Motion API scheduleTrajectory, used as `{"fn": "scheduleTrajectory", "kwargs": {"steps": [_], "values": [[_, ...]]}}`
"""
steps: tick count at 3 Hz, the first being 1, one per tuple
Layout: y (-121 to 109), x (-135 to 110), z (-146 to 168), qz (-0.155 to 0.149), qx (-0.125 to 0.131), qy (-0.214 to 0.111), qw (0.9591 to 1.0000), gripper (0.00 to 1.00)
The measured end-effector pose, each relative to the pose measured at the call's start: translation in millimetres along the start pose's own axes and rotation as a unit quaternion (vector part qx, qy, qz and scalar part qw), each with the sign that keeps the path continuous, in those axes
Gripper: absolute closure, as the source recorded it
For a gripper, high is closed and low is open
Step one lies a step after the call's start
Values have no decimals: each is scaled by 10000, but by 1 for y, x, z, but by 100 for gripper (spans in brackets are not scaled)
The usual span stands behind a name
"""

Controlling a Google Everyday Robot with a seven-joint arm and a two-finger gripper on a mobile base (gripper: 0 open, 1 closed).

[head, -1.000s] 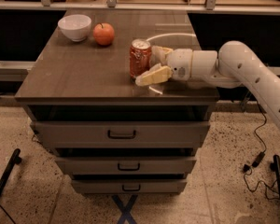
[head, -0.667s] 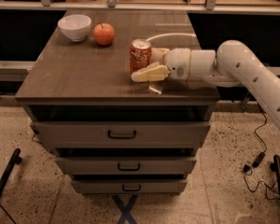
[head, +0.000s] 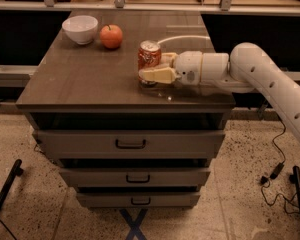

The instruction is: Knock coke can over

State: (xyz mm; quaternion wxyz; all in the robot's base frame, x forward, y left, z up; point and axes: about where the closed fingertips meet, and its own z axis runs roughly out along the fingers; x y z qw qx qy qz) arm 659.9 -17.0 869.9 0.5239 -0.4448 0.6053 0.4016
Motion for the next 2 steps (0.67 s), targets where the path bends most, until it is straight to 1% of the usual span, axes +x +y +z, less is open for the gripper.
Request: {"fn": "scheduleTrajectory", "kwargs": {"steps": [1, 2], "values": [[1, -12, 5, 23, -22, -307, 9995, 95], [0, -35, 17, -109, -82, -44, 9999, 100]]}}
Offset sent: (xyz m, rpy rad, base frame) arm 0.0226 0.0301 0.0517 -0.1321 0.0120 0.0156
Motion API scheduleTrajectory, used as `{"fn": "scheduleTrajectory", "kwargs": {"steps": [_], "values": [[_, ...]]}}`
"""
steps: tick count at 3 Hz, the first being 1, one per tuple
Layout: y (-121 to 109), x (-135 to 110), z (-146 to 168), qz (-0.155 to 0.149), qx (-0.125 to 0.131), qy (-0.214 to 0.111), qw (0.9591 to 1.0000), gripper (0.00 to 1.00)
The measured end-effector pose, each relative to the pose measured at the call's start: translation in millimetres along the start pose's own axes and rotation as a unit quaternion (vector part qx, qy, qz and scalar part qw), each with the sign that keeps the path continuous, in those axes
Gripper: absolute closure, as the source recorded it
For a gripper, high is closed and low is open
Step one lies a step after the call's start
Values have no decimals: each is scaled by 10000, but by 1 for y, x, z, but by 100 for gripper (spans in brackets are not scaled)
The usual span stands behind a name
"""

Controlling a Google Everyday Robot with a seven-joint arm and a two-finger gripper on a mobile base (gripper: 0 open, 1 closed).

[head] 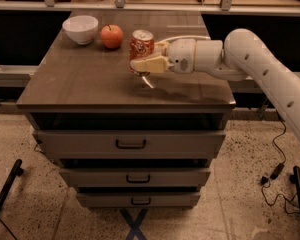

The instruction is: Knock coke can over

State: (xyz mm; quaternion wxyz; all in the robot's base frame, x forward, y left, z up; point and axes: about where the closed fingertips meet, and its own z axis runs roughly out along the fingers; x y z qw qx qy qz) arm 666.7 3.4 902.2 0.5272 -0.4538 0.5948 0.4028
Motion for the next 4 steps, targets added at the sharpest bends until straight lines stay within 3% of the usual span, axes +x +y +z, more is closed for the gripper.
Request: {"fn": "scheduleTrajectory", "kwargs": {"steps": [1, 2, 3, 4], "values": [[10, -49, 24, -453, -114, 1333, 9900, 100], [7, -76, 25, -632, 33, 2527, 9655, 100], [-16, -55, 25, -521, 439, 4304, 9001, 100], [-37, -19, 13, -713, 555, 5676, 8184, 100]]}}
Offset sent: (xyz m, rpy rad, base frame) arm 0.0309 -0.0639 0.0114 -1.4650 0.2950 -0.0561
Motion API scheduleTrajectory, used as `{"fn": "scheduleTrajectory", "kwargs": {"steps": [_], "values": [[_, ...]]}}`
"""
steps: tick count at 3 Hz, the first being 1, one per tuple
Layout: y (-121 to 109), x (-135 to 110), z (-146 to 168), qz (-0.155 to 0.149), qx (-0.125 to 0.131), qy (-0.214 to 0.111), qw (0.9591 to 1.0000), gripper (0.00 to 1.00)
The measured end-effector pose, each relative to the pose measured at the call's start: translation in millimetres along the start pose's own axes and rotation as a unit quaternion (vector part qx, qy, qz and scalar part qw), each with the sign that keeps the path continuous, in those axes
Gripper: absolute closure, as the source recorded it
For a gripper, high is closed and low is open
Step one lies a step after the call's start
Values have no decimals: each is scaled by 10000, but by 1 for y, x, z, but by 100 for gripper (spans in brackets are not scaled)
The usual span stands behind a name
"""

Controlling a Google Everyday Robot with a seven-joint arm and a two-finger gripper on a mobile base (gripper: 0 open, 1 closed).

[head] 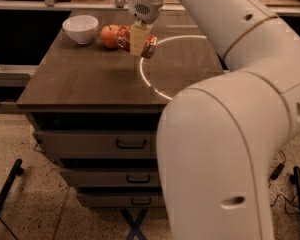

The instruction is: Knock coke can over

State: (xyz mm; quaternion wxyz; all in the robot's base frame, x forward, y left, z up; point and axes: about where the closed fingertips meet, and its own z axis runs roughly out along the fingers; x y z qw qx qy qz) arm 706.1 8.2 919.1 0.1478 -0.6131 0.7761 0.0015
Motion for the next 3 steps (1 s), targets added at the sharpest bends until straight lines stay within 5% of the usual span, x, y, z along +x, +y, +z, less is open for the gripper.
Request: {"fn": "scheduleTrajectory", "kwargs": {"steps": [1, 2, 3], "values": [[-24, 68, 7, 13, 345, 1503, 9880, 82], [-32, 113, 5, 70, 400, 2239, 9738, 59], [-11, 146, 11, 517, -39, 1989, 9786, 28]]}}
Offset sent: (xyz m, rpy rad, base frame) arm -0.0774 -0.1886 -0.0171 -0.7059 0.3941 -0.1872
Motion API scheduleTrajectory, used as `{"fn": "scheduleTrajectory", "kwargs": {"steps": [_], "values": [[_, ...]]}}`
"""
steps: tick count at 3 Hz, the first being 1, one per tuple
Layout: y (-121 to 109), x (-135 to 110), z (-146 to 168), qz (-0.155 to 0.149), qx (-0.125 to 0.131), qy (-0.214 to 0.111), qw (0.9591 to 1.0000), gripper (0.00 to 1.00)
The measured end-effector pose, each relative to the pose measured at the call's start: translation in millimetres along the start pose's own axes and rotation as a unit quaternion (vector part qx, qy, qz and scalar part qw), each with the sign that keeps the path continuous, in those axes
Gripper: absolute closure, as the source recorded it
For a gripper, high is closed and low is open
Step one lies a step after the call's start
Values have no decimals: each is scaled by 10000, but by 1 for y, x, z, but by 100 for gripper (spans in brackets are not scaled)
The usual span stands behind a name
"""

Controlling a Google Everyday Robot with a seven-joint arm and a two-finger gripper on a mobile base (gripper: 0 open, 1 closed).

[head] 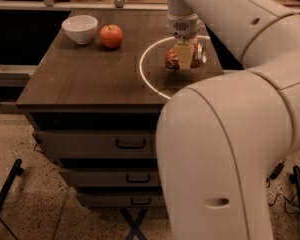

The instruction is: Knock coke can over

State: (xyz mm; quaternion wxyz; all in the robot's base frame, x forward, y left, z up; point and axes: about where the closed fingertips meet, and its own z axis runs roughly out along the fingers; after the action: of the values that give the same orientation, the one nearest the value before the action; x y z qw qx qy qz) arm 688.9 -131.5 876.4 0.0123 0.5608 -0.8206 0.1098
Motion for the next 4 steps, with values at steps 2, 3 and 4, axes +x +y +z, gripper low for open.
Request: {"fn": "scheduleTrajectory", "kwargs": {"steps": [2, 3, 4], "values": [[38, -7, 27, 482, -981, -1175, 9870, 0], [37, -8, 27, 481, -964, -1171, 9873, 0], [35, -10, 26, 470, -891, -1296, 9864, 0]]}}
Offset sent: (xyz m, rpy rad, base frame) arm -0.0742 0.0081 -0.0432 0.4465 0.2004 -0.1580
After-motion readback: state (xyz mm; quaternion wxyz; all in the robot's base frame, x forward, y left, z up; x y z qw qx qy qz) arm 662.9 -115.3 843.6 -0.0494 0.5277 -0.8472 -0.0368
